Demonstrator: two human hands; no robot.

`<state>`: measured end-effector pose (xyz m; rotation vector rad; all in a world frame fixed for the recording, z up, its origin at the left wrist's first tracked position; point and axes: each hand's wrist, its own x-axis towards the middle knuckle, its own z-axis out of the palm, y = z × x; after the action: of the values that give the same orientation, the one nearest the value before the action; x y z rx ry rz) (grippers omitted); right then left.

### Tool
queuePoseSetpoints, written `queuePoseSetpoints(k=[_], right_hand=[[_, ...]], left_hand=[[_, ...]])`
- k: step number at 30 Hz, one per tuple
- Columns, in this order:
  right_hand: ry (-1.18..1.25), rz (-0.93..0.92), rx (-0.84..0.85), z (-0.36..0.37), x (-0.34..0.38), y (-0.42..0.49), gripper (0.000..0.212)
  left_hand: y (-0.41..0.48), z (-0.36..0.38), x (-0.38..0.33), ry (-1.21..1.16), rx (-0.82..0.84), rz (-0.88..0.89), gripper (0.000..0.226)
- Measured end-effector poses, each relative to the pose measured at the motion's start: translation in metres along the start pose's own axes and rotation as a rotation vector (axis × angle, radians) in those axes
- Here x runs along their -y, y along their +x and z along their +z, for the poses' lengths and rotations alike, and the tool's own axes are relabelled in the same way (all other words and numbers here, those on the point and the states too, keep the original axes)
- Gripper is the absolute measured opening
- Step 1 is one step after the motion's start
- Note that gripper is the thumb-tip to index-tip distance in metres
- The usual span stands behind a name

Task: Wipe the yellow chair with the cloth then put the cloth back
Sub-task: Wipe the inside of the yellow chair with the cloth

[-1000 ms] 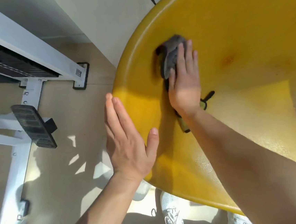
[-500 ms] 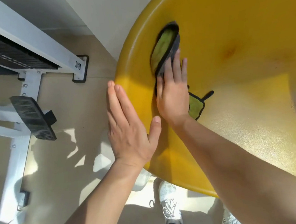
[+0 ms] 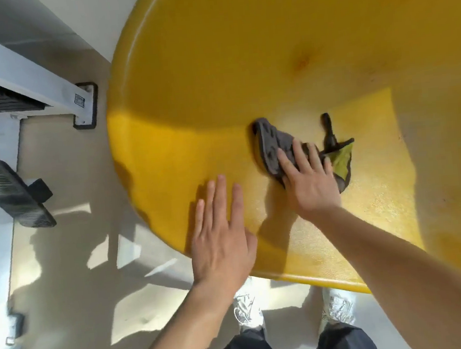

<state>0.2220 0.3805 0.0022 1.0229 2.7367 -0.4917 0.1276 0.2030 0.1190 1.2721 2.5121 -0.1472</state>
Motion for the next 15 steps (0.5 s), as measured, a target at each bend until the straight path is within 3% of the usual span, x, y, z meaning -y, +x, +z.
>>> queuePoseSetpoints(k=[4,7,9,12,13,15], right_hand=[[0.065,-0.283,0.101,0.022,0.0,-0.115,0.068],[0.031,-0.485,0.157,0.009,-0.03,-0.122,0.055],[-0.015,-0.306,0.108,-0.002,-0.063,-0.102,0.046],[0.093,0.238,0.016,-0.014,-0.094,-0.096,0.053],[0.114,0.268,0.037,-0.012,-0.094,-0.105,0.054],[0.191,0.151,0.128,-0.011,-0.088,-0.131,0.052]], left_hand=[[0.008,0.029,-0.039,-0.218,0.211,-0.047,0.071],[0.015,0.049,-0.077,-0.261,0.307,0.044,0.057],[0.022,0.059,-0.1,-0.227,0.26,0.097,0.054],[0.037,0.065,-0.139,-0.301,0.174,0.093,0.055],[0.042,0.066,-0.153,-0.37,0.19,0.047,0.053],[0.048,0.071,-0.176,-0.521,0.259,-0.076,0.045]])
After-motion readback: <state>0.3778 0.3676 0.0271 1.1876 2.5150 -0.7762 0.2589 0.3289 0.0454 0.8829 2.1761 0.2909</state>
